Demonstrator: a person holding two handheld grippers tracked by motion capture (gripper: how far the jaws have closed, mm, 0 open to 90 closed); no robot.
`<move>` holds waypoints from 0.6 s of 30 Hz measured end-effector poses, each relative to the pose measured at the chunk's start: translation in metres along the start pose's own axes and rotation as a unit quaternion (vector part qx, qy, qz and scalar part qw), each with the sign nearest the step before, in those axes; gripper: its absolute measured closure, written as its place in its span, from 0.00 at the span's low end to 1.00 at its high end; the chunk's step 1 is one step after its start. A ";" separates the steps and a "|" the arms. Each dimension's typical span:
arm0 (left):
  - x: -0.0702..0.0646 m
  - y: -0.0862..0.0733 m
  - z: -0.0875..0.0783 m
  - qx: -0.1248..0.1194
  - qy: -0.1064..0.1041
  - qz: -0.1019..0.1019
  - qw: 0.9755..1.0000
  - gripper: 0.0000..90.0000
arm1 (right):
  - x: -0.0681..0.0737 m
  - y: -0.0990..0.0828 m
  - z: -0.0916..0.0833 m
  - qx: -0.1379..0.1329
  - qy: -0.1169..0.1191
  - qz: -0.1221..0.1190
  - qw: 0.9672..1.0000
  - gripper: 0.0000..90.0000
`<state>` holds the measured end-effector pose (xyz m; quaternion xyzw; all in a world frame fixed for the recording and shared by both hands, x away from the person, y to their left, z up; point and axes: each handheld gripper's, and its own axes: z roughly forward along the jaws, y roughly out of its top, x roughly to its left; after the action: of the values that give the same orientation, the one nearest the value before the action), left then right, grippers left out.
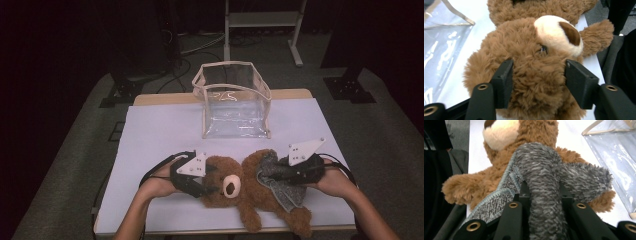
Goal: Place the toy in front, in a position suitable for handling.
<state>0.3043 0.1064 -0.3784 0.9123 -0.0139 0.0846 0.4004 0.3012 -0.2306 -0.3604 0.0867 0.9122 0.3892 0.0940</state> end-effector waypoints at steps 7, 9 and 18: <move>0.001 0.009 0.015 -0.004 0.004 -0.001 1.000 0.52 | 0.025 0.019 0.011 -0.013 0.015 -0.041 0.999 0.80; 0.002 0.016 0.022 -0.004 0.003 0.005 1.000 0.52 | 0.026 0.017 0.012 -0.004 0.009 -0.046 0.999 0.80; 0.006 0.031 0.042 -0.018 0.000 0.007 1.000 0.52 | 0.014 -0.014 -0.006 0.004 -0.016 -0.023 1.000 0.80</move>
<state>0.3129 0.0547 -0.3830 0.9049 -0.0221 0.0868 0.4160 0.2846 -0.2412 -0.3677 0.0724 0.9138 0.3820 0.1173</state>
